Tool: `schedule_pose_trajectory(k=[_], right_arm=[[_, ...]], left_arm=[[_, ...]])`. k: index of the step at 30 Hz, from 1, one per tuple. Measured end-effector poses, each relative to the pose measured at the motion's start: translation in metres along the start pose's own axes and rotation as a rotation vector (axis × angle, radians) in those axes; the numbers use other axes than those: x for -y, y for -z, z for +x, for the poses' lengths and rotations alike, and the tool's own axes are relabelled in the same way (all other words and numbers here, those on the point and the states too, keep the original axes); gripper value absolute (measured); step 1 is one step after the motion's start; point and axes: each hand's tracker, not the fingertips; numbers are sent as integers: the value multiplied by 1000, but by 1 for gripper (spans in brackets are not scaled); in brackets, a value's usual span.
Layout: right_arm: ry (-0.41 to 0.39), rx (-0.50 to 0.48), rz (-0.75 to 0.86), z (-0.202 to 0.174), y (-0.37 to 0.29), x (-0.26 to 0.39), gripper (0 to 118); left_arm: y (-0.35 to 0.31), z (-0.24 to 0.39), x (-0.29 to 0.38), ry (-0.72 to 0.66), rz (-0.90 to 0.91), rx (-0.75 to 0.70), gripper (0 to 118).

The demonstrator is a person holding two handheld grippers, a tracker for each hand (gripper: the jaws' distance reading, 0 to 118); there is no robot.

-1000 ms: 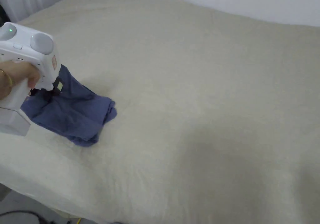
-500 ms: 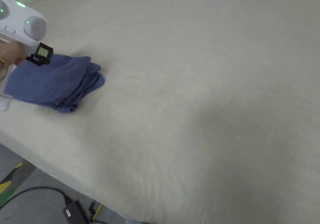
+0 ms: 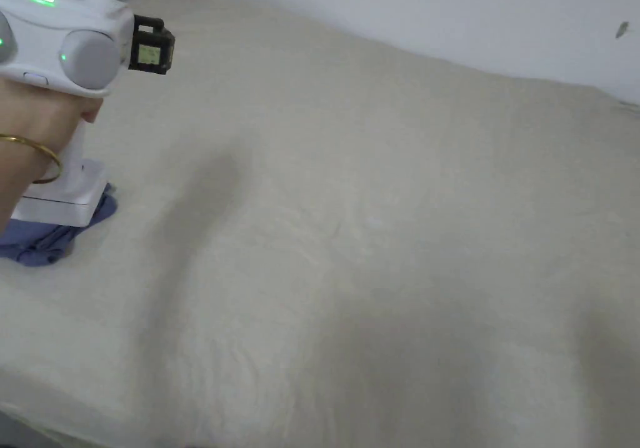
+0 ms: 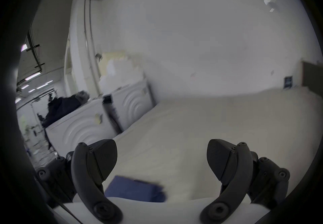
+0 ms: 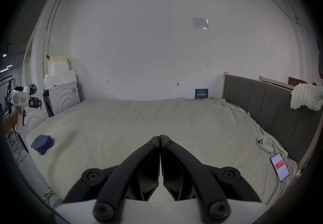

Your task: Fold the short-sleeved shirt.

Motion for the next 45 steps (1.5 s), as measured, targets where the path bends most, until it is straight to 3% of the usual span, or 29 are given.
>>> schedule_pose_trajectory(k=[8,14,18,24,31,45], right_arm=[[34,-28,68,16,-13,-19,0],[49,-1,91,28,-19,-20,0],[47,39,101,39,-24,-12,0],[17,93,120,45,-34,5,0],[-8,107,122,39,-43,22,0],[-10,61,80,19,-34,46,0]], left_arm=[[-103,103,-29,-155,179,237,104],[-158,159,-16,-202,212,385,76],[-182,189,-2,-155,208,413,27],[-196,218,26,-129,165,472,0],[-212,241,64,-65,165,512,0],[-197,237,95,-92,96,516,0]])
